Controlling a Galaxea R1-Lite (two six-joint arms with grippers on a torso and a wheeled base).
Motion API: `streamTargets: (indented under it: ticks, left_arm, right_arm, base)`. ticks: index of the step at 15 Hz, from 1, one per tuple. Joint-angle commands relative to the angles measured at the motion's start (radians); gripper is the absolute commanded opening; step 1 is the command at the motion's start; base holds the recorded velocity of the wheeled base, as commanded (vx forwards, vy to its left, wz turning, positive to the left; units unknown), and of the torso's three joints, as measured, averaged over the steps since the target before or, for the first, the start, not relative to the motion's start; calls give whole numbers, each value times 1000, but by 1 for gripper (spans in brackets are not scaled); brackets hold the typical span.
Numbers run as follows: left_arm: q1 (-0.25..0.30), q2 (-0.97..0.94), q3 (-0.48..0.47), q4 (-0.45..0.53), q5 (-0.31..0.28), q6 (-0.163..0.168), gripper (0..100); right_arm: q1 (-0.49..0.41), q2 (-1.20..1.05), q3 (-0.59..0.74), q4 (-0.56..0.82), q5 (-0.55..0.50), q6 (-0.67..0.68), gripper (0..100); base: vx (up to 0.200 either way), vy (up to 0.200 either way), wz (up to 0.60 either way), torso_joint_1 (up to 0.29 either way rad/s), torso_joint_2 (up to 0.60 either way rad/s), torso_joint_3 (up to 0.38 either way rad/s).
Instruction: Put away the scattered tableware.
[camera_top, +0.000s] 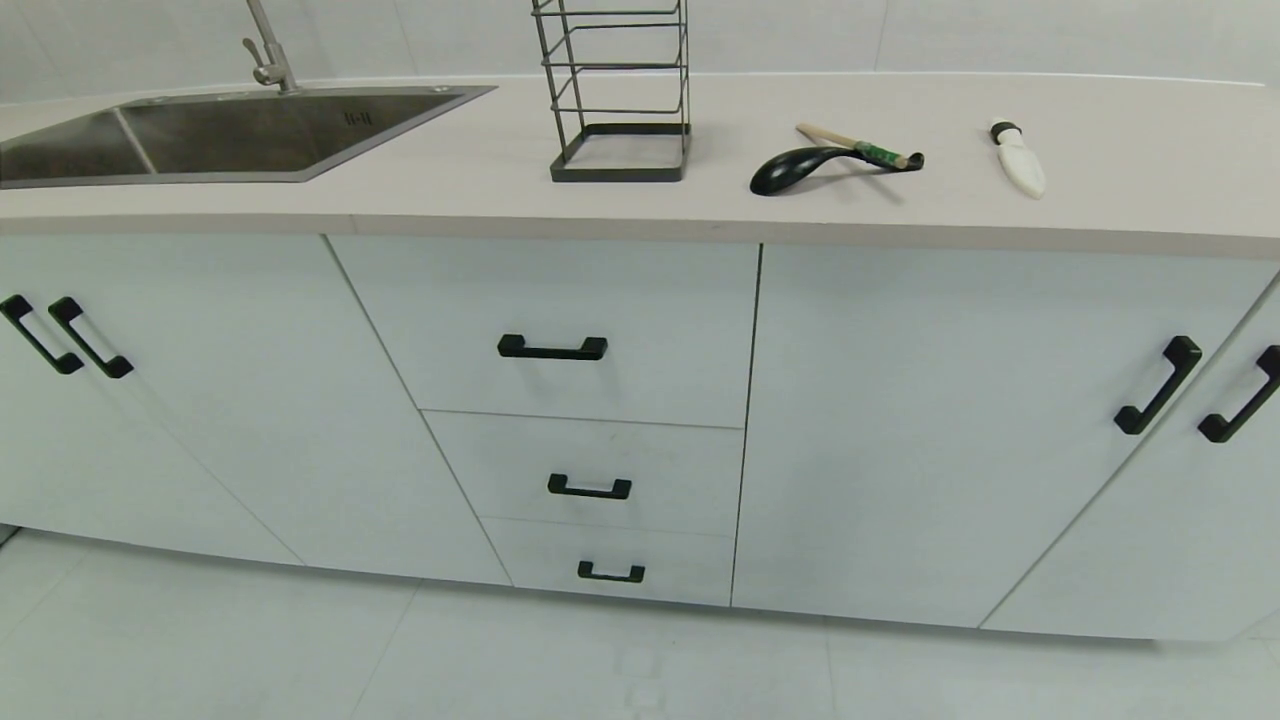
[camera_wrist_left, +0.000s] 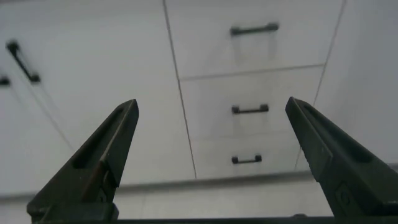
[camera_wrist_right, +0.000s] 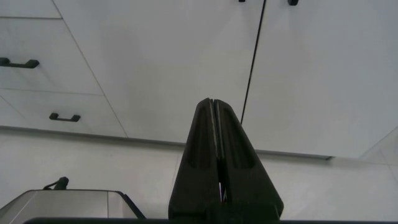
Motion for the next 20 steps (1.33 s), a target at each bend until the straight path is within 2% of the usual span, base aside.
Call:
streamTargets:
  ticks: [1, 2, 3, 6, 7, 8, 9, 10, 11, 12, 13, 14, 17, 19, 20]
  left_arm:
    - [4, 178, -103, -14, -164, 137, 100]
    - [-44, 220, -99, 22, -306, 223, 100]
    - [-78, 241, -102, 68, -386, 284, 100]
    - [-156, 356, -166, 240, -388, 470, 100]
    - [-171, 425, -194, 260, -388, 528, 100]
    - [-181, 510, -209, 269, -389, 614, 100]
    - [-190, 540, -212, 272, -389, 648, 100]
    - [-230, 626, -218, 294, -381, 761, 100]
    - [-256, 700, -255, 341, -317, 875, 100]
    - [-271, 732, -287, 377, -273, 913, 100]
    - [-316, 792, -336, 424, -191, 958, 100]
    - [-359, 836, -349, 424, -138, 977, 100]
    - [-426, 944, -383, 423, -22, 984, 100]
    - [-428, 1054, -436, 387, -19, 999, 100]
    - [-429, 1117, -458, 343, -21, 1033, 100]
  right_arm:
    - [1, 1, 0, 0, 1, 0, 0]
    - [1, 1, 0, 0, 1, 0, 0]
    - [1, 1, 0, 0, 1, 0, 0]
    - [1, 1, 0, 0, 1, 0, 0]
    - [1, 1, 0, 0, 1, -2, 0]
    - [1, 1, 0, 0, 1, -2, 0]
    - [1, 1, 0, 0, 1, -2, 0]
    - [1, 1, 0, 0, 1, -2, 0]
    - [1, 1, 0, 0, 1, -2, 0]
    - [1, 1, 0, 0, 1, -2, 0]
    - [1, 1, 0, 0, 1, -2, 0]
    - [1, 1, 0, 0, 1, -2, 0]
    - [1, 1, 0, 0, 1, -2, 0]
    - [1, 1, 0, 0, 1, -2, 0]
    - [1, 1, 0, 0, 1, -2, 0]
  base:
    - [0, 0, 0, 0, 0, 0]
    - [0, 0, 0, 0, 0, 0]
    - [0, 0, 0, 0, 0, 0]
    - [0, 0, 0, 0, 0, 0]
    - [0, 0, 0, 0, 0, 0]
    - [0, 0, 0, 0, 0, 0]
    - [0, 0, 0, 0, 0, 0]
    - [0, 0, 0, 0, 0, 0]
    - [0, 0, 0, 0, 0, 0]
    - [0, 0, 0, 0, 0, 0]
    - [0, 0, 0, 0, 0, 0]
    - [0, 0, 0, 0, 0, 0]
    - [0, 0, 0, 0, 0, 0]
    - [0, 0, 0, 0, 0, 0]
    - [0, 0, 0, 0, 0, 0]
